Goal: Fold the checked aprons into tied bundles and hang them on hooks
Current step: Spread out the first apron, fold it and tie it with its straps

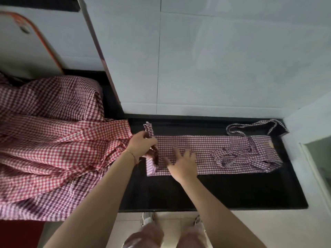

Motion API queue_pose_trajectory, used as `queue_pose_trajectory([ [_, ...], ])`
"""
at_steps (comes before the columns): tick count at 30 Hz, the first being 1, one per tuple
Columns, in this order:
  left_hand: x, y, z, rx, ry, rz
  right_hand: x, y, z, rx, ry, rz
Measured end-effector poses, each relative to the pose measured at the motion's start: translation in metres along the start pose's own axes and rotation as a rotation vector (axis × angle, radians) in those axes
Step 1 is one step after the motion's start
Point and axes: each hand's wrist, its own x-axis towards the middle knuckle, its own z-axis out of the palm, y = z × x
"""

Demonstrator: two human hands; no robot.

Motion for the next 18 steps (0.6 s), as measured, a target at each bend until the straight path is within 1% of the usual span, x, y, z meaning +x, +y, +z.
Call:
queue_pose_trajectory([
  [1, -0.002, 0.006, 0.002, 0.038, -0.034, 0.012, 0.001, -0.008, -0.007, 0.158, -0.03, -0.03],
  [2, -0.003, 0.012, 0.006, 0.075, -0.06, 0.023, 0.001, -0.014, -0.021, 0.4, -0.093, -0.042],
  [3, -0.005, 0.016, 0.011, 0.106, -0.082, 0.034, -0.001, -0.016, -0.039, 0.679, -0.191, -0.019],
  [4, -0.007, 0.02, 0.016, 0.118, -0.101, 0.043, -0.005, -0.015, -0.054, 1.005, -0.276, 0.049],
  [5, -0.009, 0.024, 0.022, 0.119, -0.118, 0.053, -0.006, -0.01, -0.068, 1.248, -0.346, 0.098],
  [6, -0.01, 0.03, 0.031, 0.119, -0.136, 0.067, -0.006, 0.0, -0.081, 1.395, -0.382, 0.072],
  [7, -0.014, 0.036, 0.038, 0.127, -0.151, 0.086, -0.006, 0.01, -0.091, 1.424, -0.405, 0.026],
  [8, -0.016, 0.042, 0.047, 0.124, -0.167, 0.107, -0.008, 0.02, -0.098, 1.398, -0.402, -0.023],
  [10, -0.026, 0.058, 0.064, 0.015, -0.225, 0.111, -0.012, 0.041, -0.11, 1.355, -0.39, -0.066],
  [12, -0.038, 0.077, 0.086, -0.139, -0.329, 0.091, -0.01, 0.072, -0.122, 1.396, -0.332, -0.045],
  [13, -0.043, 0.084, 0.099, -0.167, -0.356, 0.117, -0.012, 0.087, -0.13, 1.407, -0.301, -0.016],
  [14, -0.047, 0.089, 0.11, -0.152, -0.341, 0.17, -0.012, 0.101, -0.137, 1.388, -0.269, 0.006],
  [15, -0.049, 0.091, 0.124, -0.101, -0.29, 0.242, -0.011, 0.12, -0.144, 1.361, -0.228, 0.034],
  [18, -0.049, 0.087, 0.157, 0.1, -0.04, 0.439, -0.006, 0.172, -0.159, 1.24, -0.073, 0.174],
])
